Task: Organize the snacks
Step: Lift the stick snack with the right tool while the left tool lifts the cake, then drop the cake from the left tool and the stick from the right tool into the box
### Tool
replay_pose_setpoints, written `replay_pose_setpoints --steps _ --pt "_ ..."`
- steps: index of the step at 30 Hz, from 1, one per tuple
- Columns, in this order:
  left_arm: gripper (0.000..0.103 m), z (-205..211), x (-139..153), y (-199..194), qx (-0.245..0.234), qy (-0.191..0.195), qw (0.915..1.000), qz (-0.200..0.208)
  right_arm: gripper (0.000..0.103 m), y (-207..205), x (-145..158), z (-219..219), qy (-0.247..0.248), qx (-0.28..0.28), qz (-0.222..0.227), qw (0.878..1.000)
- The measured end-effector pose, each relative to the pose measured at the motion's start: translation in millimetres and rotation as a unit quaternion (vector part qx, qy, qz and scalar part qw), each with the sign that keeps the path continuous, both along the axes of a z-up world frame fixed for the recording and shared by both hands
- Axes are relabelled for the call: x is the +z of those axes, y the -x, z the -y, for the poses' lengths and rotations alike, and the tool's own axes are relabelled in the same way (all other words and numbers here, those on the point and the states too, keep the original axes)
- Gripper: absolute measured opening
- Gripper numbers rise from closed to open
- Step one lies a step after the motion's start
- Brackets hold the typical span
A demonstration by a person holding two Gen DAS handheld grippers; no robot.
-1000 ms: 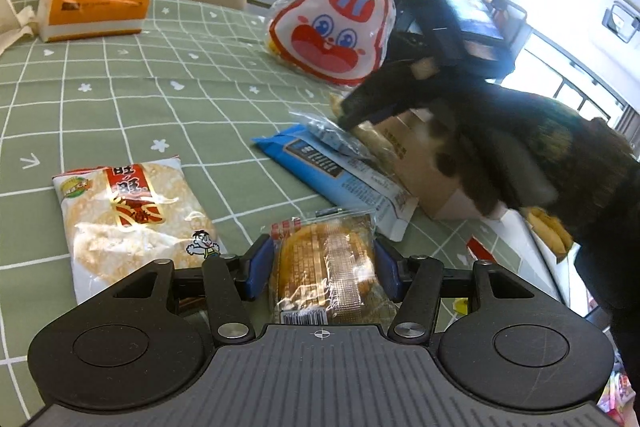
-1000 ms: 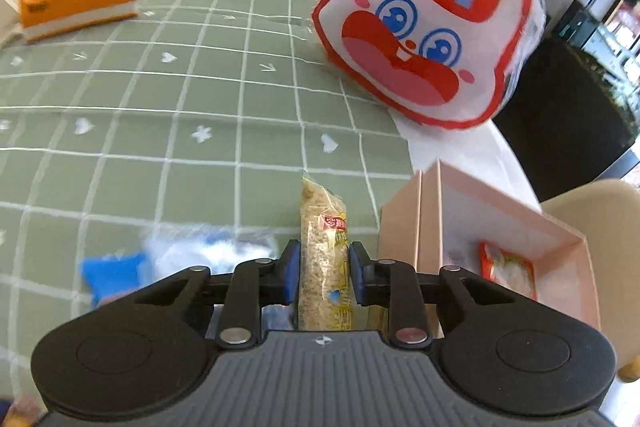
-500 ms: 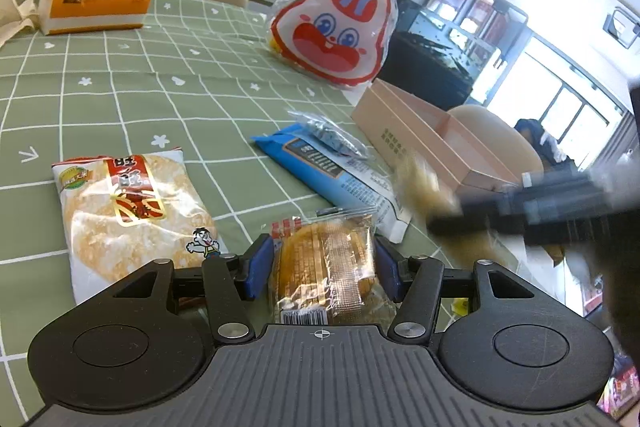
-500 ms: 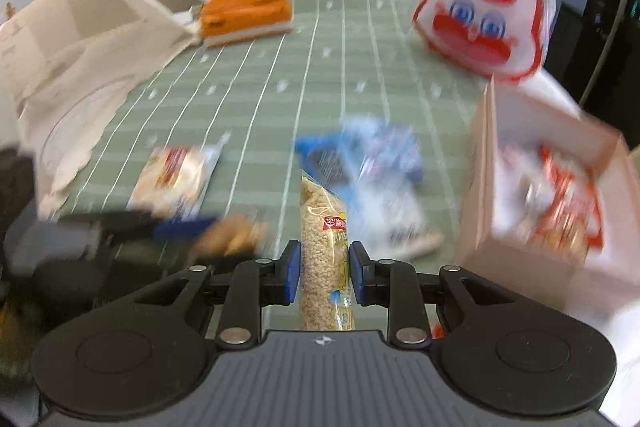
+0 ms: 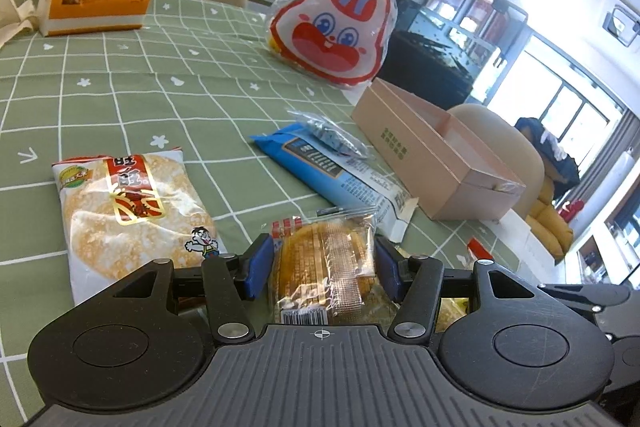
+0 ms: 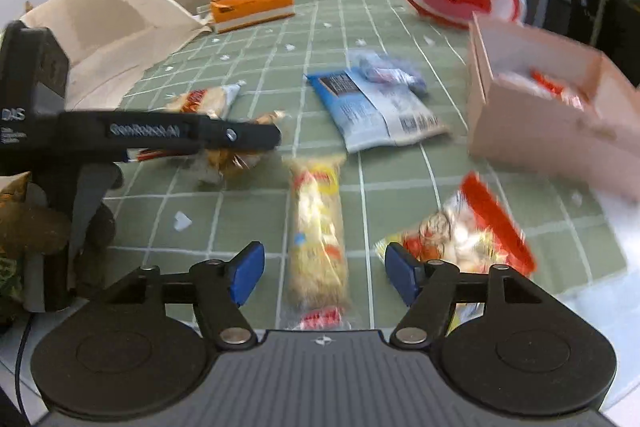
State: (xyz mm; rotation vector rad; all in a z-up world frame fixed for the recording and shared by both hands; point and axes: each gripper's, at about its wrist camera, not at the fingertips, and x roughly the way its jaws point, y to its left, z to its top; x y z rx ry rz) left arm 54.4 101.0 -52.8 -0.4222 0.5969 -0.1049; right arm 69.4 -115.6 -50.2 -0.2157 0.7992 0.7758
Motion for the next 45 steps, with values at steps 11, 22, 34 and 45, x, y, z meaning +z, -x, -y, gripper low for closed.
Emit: replay_pose_setpoints --steps 11,22,34,45 --pt "0.061 3 0 -2 -0.002 -0.008 1.0 -0.002 0.103 15 -13 -12 -0.015 -0.015 0.023 1.0" --pt "0.061 6 1 -3 -0.014 -0.017 0.9998 -0.004 0.041 5 -5 -13 0.008 -0.019 0.044 0.999" --pt "0.06 59 15 5 -0.086 -0.116 0.9894 -0.02 0.028 17 32 83 -0.058 -0.07 0.068 0.994" --pt "0.06 143 130 -58 -0.115 -0.095 0.9851 0.086 0.028 -7 71 212 -0.11 -0.173 0.149 0.967"
